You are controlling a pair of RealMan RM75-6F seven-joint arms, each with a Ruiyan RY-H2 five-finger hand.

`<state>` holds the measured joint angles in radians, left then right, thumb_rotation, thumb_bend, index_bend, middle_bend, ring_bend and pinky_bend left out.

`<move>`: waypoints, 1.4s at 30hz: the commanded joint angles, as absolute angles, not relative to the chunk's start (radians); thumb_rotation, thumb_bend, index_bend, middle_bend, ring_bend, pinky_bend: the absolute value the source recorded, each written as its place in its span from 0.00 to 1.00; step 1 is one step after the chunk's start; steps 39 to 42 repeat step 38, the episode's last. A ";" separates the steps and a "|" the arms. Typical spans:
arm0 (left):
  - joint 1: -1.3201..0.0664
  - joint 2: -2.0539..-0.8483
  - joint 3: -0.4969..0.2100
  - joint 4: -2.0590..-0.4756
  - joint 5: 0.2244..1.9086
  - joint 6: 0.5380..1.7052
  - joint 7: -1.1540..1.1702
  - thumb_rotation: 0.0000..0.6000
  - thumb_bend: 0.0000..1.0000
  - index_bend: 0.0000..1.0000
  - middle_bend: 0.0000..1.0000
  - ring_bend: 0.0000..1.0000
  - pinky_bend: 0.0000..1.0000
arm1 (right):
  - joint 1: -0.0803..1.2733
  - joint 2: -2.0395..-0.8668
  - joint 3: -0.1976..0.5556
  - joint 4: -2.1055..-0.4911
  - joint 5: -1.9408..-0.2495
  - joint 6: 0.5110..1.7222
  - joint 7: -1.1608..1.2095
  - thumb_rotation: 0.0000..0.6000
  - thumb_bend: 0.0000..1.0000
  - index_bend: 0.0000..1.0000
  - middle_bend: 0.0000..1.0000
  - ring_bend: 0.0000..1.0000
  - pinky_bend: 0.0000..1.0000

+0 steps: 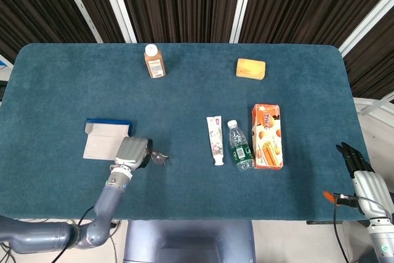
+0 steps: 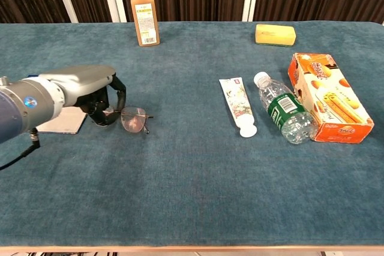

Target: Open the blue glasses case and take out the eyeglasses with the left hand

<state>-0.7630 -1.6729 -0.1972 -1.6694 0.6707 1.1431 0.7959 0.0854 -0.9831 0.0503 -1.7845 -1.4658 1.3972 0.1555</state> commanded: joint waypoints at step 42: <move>-0.195 -1.144 0.169 -1.696 1.381 1.639 0.259 1.00 0.17 0.00 0.00 0.00 0.07 | 0.075 -1.009 0.042 -1.760 -1.520 1.447 0.090 1.00 0.16 0.00 0.00 0.00 0.19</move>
